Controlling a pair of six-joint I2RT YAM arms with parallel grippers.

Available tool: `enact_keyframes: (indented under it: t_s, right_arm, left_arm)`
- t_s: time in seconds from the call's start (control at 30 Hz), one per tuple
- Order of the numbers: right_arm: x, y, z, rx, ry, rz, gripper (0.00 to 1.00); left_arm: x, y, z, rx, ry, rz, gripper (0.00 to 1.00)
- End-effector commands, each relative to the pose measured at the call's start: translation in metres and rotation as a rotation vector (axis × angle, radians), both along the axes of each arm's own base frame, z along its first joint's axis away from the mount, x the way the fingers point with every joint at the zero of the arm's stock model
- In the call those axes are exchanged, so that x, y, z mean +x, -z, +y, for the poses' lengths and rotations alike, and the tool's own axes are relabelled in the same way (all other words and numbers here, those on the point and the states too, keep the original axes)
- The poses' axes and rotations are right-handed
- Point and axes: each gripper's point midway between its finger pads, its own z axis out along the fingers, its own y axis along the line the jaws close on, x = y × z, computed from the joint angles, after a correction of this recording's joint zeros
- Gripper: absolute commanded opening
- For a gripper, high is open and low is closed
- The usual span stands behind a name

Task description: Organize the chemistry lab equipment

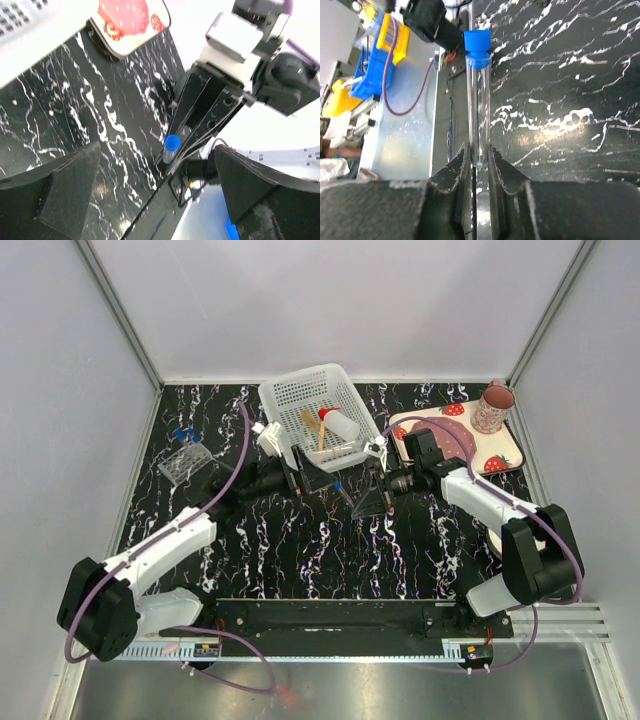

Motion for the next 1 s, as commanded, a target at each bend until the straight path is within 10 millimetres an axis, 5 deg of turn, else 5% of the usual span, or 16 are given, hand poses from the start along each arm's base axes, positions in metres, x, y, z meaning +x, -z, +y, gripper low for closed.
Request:
enact_keyframes:
  t_s: [0.0,0.43,0.97]
  right_arm:
    - [-0.008,-0.004,-0.005,-0.002,-0.078,-0.119,0.1]
    - [-0.018,0.01,-0.002,-0.05,-0.141,-0.109,0.1]
    - [-0.021,0.017,-0.001,-0.073,-0.158,-0.099,0.1]
  left_arm:
    - [-0.034,0.011,-0.007,0.031,0.216,0.099,0.99]
    - [-0.036,0.006,-0.03,-0.054,0.289,0.132,0.83]
    - [-0.04,0.007,-0.045,-0.077,0.334,0.144,0.31]
